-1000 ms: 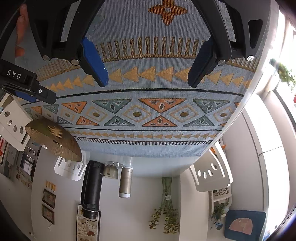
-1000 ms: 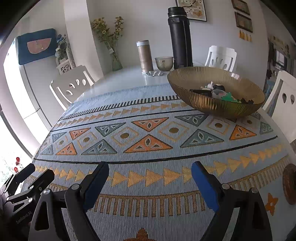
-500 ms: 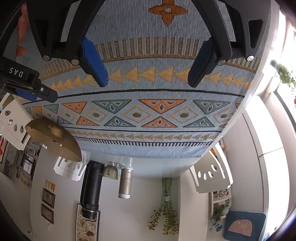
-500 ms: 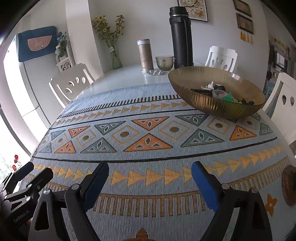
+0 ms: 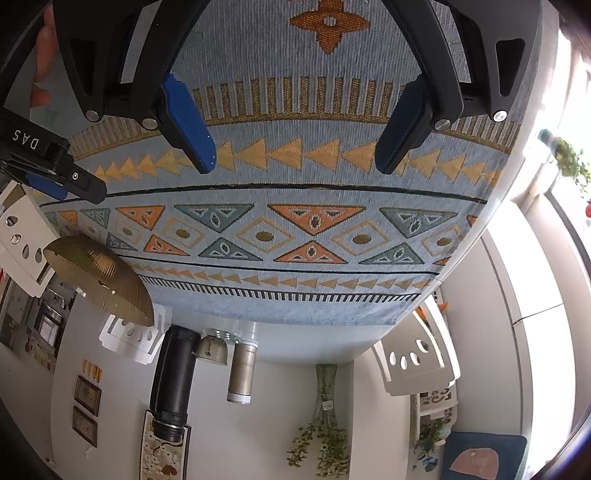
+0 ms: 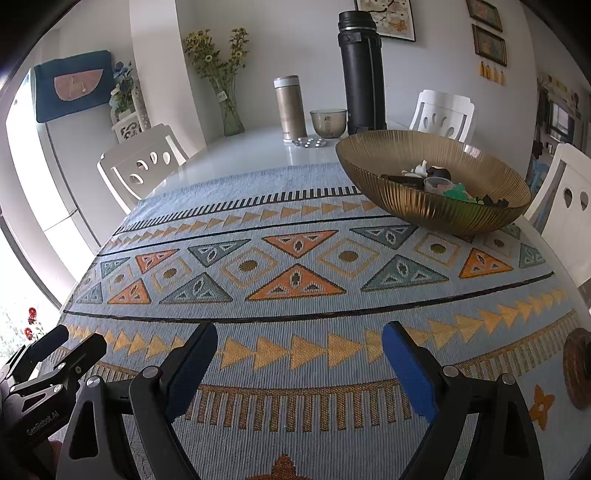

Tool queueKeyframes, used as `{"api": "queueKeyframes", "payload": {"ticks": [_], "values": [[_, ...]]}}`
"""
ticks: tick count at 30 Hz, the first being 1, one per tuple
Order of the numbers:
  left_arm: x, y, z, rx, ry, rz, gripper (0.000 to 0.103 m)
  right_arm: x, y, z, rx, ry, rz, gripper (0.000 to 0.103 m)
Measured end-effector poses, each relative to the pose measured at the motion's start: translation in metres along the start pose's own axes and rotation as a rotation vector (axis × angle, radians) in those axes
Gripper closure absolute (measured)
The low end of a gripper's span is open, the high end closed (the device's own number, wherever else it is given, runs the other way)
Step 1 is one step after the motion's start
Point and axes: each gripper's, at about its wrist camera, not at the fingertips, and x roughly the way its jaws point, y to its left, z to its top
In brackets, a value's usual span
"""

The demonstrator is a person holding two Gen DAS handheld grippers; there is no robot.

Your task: Organize rigid objects

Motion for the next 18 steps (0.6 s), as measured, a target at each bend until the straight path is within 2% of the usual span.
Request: {"api": "queueKeyframes", "payload": {"ticks": [18], "values": [[0.0015, -0.0022, -0.0002, 0.003, 0.011, 0.004, 0.016, 0.002, 0.0025, -0.0019, -0.022, 0.005, -0.007, 0.013]]}}
